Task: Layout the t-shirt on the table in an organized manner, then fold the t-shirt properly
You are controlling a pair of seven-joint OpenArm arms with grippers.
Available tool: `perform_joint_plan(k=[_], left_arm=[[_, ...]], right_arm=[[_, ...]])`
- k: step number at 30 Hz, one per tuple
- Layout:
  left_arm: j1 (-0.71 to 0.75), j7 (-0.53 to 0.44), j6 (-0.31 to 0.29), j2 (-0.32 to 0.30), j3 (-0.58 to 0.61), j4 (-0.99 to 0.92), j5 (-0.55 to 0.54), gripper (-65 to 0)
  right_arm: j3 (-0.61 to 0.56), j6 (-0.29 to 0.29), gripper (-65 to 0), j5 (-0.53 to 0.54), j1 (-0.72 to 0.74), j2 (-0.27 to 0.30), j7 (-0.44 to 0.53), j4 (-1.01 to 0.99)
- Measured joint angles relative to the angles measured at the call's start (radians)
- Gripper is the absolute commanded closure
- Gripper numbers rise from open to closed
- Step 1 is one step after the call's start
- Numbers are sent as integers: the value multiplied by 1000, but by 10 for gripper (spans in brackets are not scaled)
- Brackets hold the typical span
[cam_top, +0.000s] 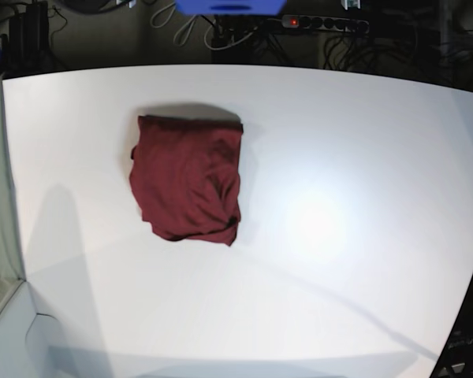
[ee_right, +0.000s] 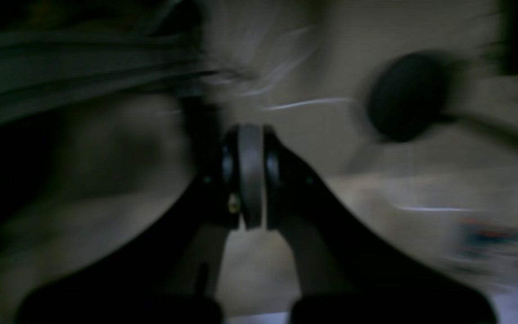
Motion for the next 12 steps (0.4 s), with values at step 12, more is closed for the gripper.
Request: perform_joint_plan(k=[12], left_arm=[[-76,5,29,35,1,-79,1,-2]], right_arm=[[-91,-131,0,-7,10,3,-5,-4]])
